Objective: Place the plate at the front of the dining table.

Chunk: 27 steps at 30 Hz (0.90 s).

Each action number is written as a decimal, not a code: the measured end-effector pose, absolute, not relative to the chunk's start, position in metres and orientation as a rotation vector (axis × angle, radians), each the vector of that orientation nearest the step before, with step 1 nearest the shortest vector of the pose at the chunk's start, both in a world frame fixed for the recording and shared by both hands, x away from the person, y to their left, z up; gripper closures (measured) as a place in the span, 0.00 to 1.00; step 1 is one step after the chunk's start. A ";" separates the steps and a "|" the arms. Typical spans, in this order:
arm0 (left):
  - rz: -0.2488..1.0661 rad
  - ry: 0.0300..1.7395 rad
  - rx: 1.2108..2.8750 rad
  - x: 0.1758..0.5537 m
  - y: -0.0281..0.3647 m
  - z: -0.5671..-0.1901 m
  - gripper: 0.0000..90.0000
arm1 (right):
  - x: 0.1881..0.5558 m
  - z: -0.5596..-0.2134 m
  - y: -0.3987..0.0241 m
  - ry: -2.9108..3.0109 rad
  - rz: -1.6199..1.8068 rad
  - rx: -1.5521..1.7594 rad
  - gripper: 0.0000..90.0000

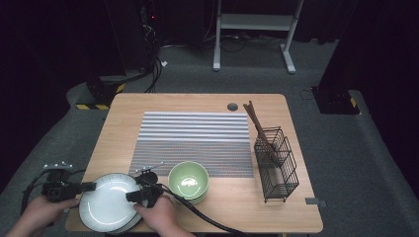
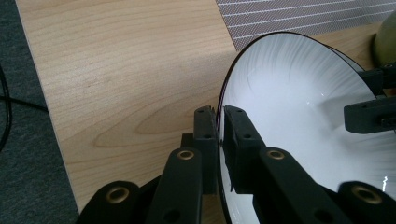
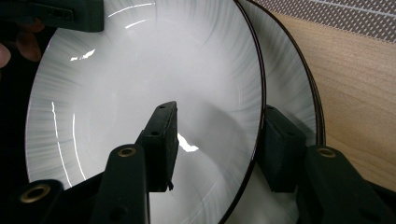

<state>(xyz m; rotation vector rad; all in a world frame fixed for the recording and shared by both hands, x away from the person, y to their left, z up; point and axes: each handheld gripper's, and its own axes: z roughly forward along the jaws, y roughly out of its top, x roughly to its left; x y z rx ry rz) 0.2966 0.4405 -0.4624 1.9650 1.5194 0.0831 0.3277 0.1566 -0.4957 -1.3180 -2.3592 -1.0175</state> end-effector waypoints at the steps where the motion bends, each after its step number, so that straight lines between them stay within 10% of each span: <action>1: 0.082 1.520 1.967 0.296 0.441 -0.463 0.92 | 0.328 -0.496 0.157 -2.361 -1.018 -1.317 0.58; 27: 0.086 1.521 2.000 0.297 0.434 -0.465 0.89 | 0.332 -0.498 0.154 -2.404 -1.006 -1.322 0.80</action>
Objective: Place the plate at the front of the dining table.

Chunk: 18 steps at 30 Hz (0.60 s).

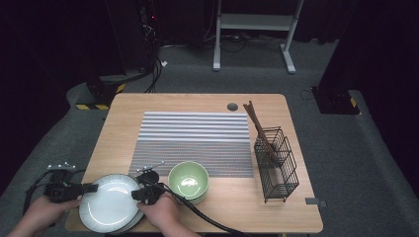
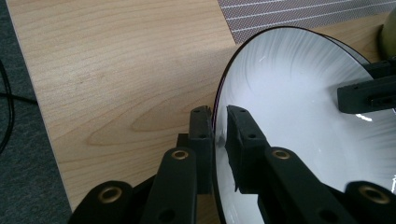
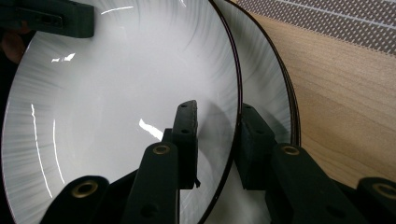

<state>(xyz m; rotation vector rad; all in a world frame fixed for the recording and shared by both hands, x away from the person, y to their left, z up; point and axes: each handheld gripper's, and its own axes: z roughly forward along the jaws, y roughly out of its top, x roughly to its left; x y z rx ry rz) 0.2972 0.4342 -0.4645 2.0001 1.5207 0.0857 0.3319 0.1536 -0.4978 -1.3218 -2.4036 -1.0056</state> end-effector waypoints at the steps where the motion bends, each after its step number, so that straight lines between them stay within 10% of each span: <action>1: 0.087 1.521 2.000 0.297 0.434 -0.465 0.89 | 0.332 -0.498 0.154 -2.392 -1.002 -1.336 0.80; 18: 0.092 1.519 1.994 0.297 0.432 -0.467 0.86 | 0.330 -0.498 0.154 -2.375 -1.008 -1.382 0.83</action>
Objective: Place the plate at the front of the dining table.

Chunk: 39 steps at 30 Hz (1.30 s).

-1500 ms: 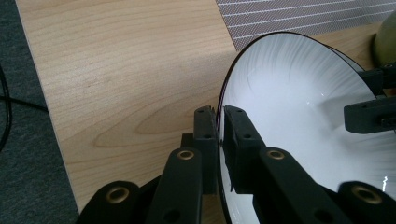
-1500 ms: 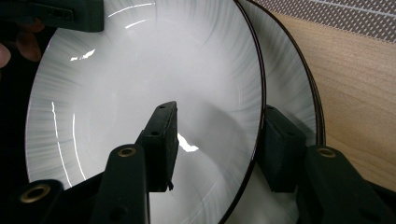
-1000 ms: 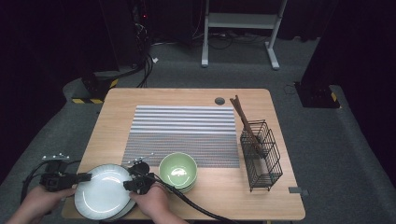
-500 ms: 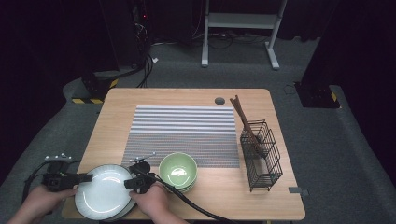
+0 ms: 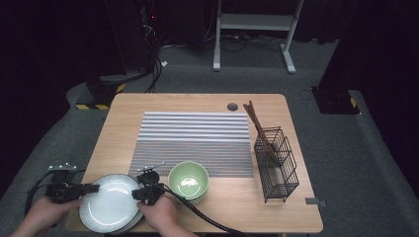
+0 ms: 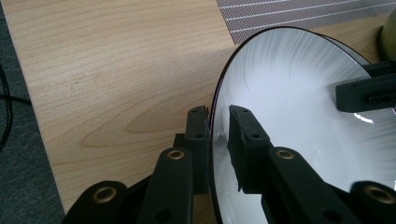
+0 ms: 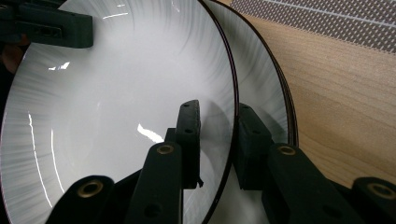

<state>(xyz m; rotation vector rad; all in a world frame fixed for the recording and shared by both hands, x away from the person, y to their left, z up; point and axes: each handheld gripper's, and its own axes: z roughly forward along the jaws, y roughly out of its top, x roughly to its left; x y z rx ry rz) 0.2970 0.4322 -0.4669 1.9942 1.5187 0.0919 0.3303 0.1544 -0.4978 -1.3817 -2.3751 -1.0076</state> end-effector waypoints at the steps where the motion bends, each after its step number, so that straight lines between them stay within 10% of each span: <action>1: 0.092 1.520 1.997 0.297 0.432 -0.467 0.86 | 0.330 -0.498 0.154 -2.374 -1.010 -1.382 0.83; 39: 0.197 1.355 1.984 0.297 0.429 -0.449 0.89 | 0.315 -0.471 0.145 -2.496 -1.255 -1.442 0.92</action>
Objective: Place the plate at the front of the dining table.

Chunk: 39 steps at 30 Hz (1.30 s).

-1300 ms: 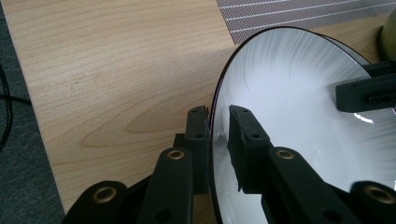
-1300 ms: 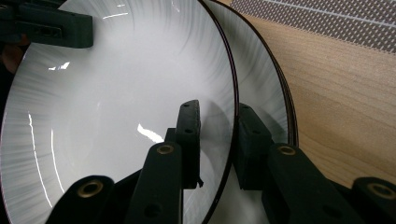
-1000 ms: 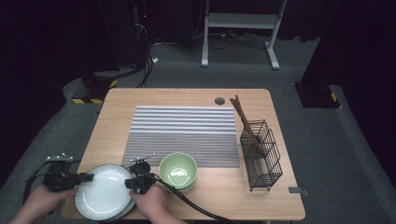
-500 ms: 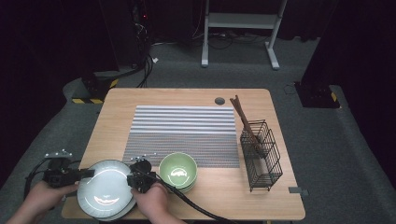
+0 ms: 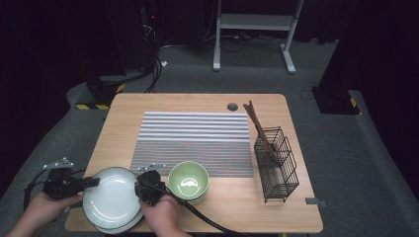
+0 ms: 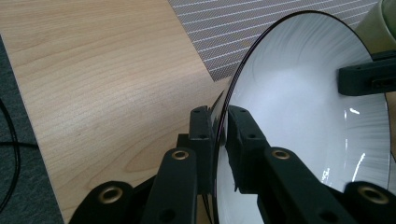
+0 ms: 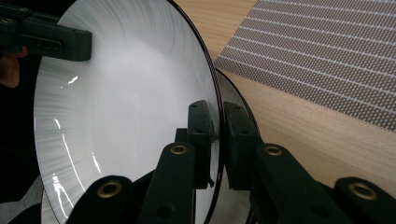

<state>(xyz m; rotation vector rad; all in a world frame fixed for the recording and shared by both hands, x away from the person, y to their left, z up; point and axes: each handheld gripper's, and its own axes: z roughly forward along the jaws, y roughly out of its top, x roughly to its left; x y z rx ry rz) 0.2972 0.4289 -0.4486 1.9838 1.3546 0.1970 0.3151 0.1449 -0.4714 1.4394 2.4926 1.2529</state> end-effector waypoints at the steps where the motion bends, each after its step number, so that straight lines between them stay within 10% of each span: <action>1: 0.194 1.355 1.981 0.297 0.429 -0.449 0.89 | 0.314 -0.471 0.145 2.487 1.251 1.436 0.92; 39: 0.300 1.220 1.928 0.298 0.421 -0.399 0.87 | 0.308 -0.417 0.128 2.378 1.381 1.295 0.94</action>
